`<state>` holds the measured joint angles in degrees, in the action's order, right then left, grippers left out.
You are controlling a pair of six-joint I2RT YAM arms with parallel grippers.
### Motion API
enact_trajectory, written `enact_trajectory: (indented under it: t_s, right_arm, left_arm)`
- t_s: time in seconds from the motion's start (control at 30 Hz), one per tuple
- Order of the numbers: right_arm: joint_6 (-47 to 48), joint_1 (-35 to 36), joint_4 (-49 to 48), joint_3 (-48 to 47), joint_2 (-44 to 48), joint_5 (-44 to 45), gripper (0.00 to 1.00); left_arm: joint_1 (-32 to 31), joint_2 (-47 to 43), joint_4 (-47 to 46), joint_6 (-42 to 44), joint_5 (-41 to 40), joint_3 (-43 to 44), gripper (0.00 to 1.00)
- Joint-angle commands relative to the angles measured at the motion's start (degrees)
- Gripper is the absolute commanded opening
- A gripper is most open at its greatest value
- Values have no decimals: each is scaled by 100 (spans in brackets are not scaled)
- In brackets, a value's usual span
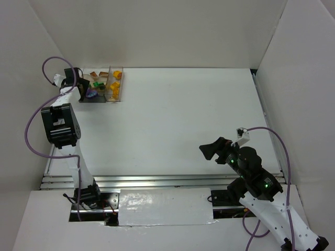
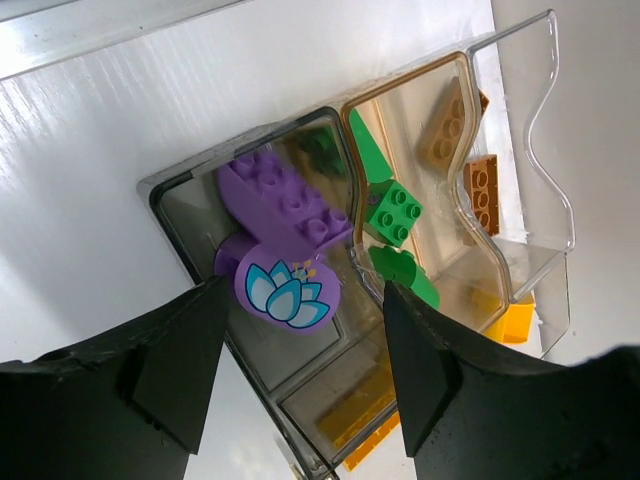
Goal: Sort the legos into containers by color
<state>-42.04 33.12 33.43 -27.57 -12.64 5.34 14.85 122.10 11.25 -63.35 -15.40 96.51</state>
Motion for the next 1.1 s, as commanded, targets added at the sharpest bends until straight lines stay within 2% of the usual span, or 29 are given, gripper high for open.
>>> enact_trajectory:
  t_s: [0.0,0.13,0.17,0.3,0.37,0.43,0.57,0.7,0.8,0.87,1.0,1.07]
  right_arm:
    - [109,-17,-293,6,-63,-16,100]
    - [117,-17,-328,-2,-98,-25,100]
    - [135,-17,-337,-3,-115,-33,100]
    - [161,-17,-363,-143,-194,-86,100]
    - [187,-17,-398,-222,-230,-121,100]
    - [222,-17,-346,-424,-265,-86,100]
    - [451,-17,13,-1151,-423,72,100]
    - [784,-17,699,-2040,-808,466,100]
    - [1004,-16,1208,-2769,-1029,739,100]
    - [1040,-16,1507,-3209,-1073,932,100]
    - [1259,-17,1824,-3789,-1003,1223,100]
    - [1365,-17,2043,-4088,-968,1372,100]
  left_arm:
    - [18,-11,-202,-19,116,202,75]
    - [9,-484,-490,86,405,-97,75]
    - [0,-764,-440,234,441,-141,78]
    - [-192,-1591,403,736,582,-167,89]
    - [-359,-2239,675,981,451,-395,92]
    - [-728,-2690,721,1349,293,-799,95]
    - [-1667,-3806,1475,1878,-515,-1317,99]
    - [-2626,-4877,1872,2413,-841,-1863,99]
    - [-3241,-5432,2337,2520,-1403,-2171,99]
    - [-3549,-5916,2513,2714,-1405,-2268,99]
    - [-3665,-6776,2917,3414,-861,-2461,100]
    - [-3674,-7067,3076,3654,-842,-2645,99]
